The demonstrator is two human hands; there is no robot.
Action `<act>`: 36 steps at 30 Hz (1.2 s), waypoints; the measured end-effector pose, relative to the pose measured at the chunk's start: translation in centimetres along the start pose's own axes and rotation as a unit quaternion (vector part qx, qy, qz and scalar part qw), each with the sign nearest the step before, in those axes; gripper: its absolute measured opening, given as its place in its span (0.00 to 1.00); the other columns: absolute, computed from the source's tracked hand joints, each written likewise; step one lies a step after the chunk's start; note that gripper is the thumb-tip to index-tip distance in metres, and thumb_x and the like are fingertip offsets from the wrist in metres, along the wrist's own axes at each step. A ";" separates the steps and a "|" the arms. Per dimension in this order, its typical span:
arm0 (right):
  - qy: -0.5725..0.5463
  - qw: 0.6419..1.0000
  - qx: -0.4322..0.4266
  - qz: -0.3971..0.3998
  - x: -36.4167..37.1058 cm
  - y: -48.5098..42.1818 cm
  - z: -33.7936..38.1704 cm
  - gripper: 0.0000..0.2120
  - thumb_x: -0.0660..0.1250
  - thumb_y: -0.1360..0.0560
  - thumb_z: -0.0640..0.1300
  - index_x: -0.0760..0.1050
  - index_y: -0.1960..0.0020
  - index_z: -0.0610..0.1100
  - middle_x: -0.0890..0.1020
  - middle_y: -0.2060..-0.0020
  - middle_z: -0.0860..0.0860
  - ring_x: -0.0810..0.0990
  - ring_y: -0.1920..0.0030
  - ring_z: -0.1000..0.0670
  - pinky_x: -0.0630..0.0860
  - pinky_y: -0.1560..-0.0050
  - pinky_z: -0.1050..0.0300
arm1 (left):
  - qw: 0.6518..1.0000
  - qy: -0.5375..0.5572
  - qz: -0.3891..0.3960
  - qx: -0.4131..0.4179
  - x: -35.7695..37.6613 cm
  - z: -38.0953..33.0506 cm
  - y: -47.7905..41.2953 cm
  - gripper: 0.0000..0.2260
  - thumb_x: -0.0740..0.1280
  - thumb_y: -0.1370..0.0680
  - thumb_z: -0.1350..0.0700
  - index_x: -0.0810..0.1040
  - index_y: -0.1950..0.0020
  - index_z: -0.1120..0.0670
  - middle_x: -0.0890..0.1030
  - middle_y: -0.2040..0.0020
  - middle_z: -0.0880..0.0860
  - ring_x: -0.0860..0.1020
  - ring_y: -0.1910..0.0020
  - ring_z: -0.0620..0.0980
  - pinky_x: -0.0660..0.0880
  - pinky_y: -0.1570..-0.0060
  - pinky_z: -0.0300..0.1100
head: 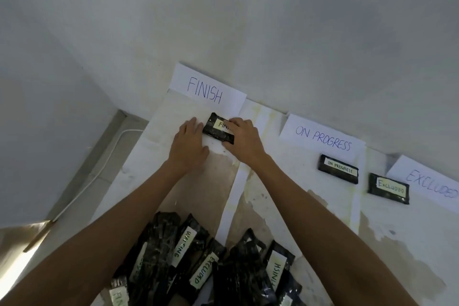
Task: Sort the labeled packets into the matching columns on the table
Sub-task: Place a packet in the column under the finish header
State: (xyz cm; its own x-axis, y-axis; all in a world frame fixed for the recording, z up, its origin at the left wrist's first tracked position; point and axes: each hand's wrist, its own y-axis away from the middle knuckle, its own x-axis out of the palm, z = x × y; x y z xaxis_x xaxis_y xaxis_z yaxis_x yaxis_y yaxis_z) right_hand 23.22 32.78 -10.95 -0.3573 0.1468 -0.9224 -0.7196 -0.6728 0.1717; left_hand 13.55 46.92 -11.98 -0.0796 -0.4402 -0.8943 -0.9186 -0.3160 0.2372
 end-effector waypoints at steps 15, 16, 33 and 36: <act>-0.075 0.992 0.025 0.095 -4.1 11.6 0.3 0.21 0.64 0.24 0.41 0.69 0.31 0.46 0.73 0.35 0.46 0.70 0.35 0.44 0.68 0.36 0.47 | 0.999 0.035 0.019 -0.013 -1.0 -5.3 7.9 0.25 0.63 0.24 0.54 0.64 0.28 0.57 0.58 0.26 0.60 0.54 0.27 0.60 0.51 0.29 0.53; -0.075 0.991 0.029 0.110 -4.2 13.2 0.1 0.20 0.64 0.24 0.41 0.70 0.32 0.46 0.74 0.36 0.46 0.71 0.36 0.45 0.68 0.36 0.47 | 0.998 0.047 0.028 -0.008 -0.7 -6.1 9.1 0.24 0.63 0.25 0.55 0.65 0.29 0.57 0.60 0.27 0.59 0.56 0.28 0.59 0.54 0.30 0.52; -0.002 0.961 0.208 0.185 0.6 26.5 -2.6 0.39 0.77 0.35 0.51 0.63 0.32 0.41 0.67 0.37 0.43 0.68 0.38 0.41 0.70 0.39 0.47 | 0.986 0.067 0.111 0.106 6.2 -11.0 22.6 0.21 0.64 0.25 0.55 0.69 0.32 0.54 0.68 0.33 0.55 0.63 0.34 0.56 0.63 0.34 0.48; -0.082 0.954 0.225 0.183 -0.3 26.7 -2.8 0.27 0.78 0.36 0.48 0.72 0.43 0.39 0.71 0.45 0.44 0.75 0.48 0.44 0.76 0.49 0.50 | 0.988 0.056 0.084 0.116 6.0 -11.5 23.1 0.21 0.65 0.26 0.55 0.70 0.32 0.54 0.67 0.32 0.56 0.63 0.33 0.57 0.63 0.34 0.49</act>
State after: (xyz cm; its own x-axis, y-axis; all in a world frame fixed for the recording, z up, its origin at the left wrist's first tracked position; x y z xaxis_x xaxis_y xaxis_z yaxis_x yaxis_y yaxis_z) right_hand 5.78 12.74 -7.02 -0.6956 0.0978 -0.7118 -0.6978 -0.3276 0.6370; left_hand -3.72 27.29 -7.45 -0.2080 -0.5643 -0.7989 -0.9608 -0.0351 0.2750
